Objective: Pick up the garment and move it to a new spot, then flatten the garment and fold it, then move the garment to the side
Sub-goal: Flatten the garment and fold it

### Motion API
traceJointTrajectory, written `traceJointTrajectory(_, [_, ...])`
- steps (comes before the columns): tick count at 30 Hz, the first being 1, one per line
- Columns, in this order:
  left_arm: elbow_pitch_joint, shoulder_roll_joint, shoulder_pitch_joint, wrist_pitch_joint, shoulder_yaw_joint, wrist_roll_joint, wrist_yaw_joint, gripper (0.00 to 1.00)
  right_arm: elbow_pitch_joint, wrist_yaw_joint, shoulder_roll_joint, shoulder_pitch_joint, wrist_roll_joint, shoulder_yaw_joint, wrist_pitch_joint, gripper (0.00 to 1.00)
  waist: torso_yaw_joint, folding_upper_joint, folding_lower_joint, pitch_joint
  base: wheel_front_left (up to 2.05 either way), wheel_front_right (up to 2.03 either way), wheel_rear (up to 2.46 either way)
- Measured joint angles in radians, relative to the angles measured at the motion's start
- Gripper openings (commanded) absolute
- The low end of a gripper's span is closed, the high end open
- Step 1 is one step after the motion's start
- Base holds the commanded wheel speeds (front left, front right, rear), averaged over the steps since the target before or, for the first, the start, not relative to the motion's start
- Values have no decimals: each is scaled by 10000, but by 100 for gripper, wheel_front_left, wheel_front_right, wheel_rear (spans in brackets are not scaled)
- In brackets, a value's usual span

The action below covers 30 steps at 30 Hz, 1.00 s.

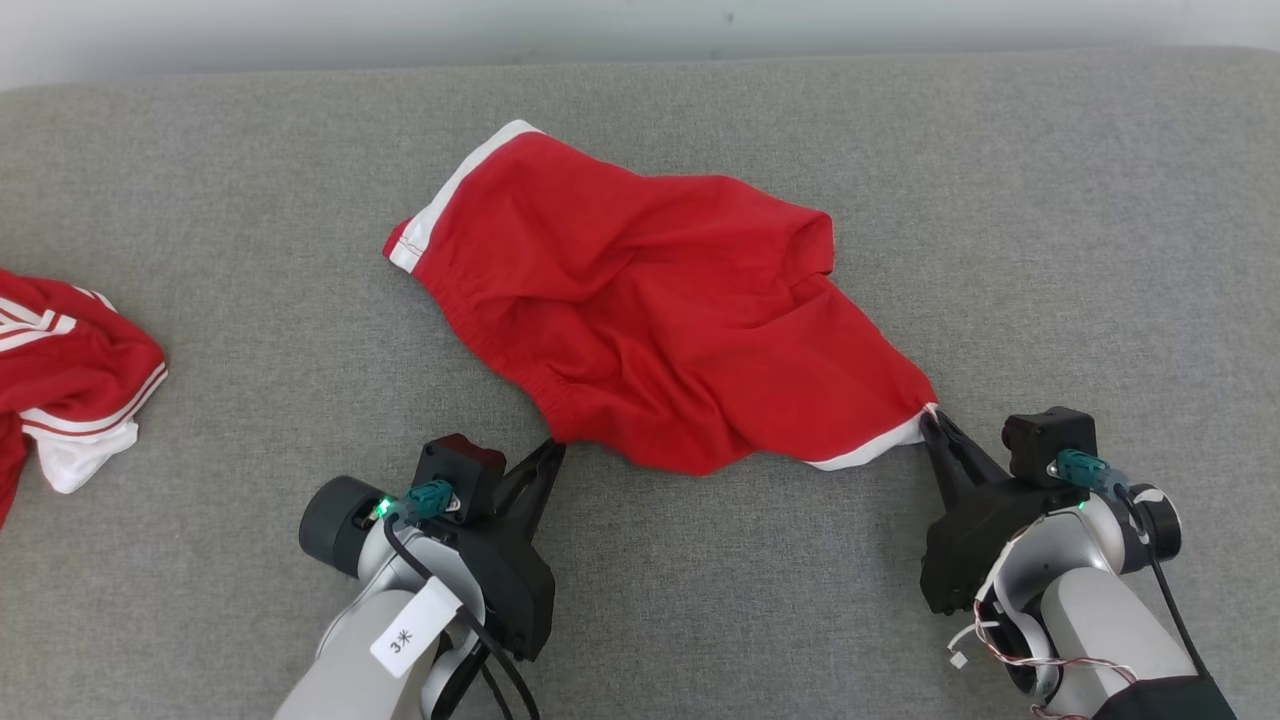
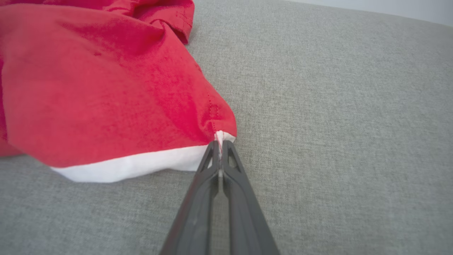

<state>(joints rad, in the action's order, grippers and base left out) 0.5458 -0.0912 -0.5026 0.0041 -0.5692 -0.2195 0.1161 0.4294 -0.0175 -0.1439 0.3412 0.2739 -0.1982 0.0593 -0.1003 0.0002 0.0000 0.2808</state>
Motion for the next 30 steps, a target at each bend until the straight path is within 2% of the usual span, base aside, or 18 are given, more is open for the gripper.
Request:
traceJointTrajectory(11, [564,-67,-5,-454,-121,-27,75,0,311,-12,-19,0,88,345,-479,0,72,0,-1,-345,0,0,0])
traceJointTrajectory(22, [42,-374,-416,-1298,339,-84,67,0,-489,2,192,140,936,1110,-1578,0,98,-2,-1,-1056,0,0,0])
traceJointTrajectory(30, [-336,-591,-98,-1080,136,-81,-13,0,-892,86,234,-766,1204,1269,-1749,0,106,-2,-1,-1629,0,0,0])
